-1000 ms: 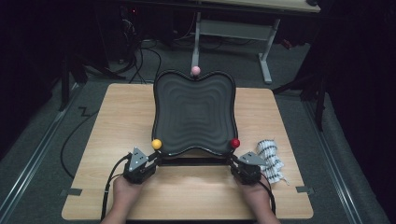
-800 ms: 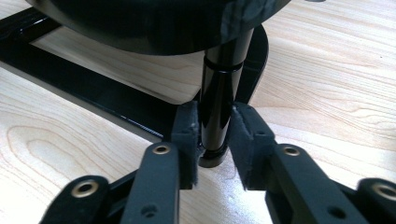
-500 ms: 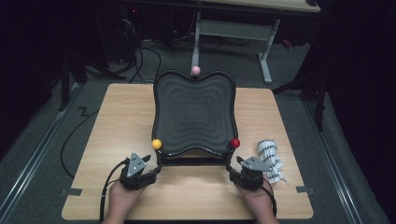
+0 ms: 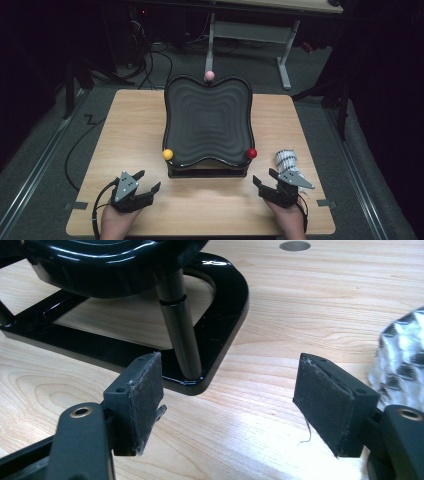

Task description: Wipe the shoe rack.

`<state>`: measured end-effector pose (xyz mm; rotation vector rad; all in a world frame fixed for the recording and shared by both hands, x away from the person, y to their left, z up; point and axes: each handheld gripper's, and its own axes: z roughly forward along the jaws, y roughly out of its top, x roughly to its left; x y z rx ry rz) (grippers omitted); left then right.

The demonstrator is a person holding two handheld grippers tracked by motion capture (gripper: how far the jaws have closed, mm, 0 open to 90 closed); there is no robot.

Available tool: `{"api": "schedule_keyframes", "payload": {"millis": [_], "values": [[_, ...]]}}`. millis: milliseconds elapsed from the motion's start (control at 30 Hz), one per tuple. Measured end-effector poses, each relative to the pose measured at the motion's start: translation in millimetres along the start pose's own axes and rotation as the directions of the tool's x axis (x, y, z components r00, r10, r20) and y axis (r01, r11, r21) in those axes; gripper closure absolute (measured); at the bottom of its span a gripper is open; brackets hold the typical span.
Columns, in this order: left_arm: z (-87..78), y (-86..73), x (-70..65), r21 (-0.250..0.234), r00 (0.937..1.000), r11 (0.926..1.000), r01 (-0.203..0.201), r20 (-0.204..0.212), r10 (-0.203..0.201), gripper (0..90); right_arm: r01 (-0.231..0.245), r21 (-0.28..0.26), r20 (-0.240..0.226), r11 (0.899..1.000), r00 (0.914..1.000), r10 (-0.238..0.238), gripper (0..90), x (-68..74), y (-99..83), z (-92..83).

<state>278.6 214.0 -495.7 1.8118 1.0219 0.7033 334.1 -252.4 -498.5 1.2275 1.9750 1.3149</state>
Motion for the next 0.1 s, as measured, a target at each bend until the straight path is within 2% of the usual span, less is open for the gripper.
{"api": "schedule_keyframes", "payload": {"millis": [100], "values": [[1.0, -2.8, 5.1, 0.020, 0.9998, 0.9997, 0.015, 0.009, -0.016, 27.8, 0.007, -0.012, 0.010, 1.000, 0.9999, -0.007, 26.8, -2.9, 1.1, -1.6]]}}
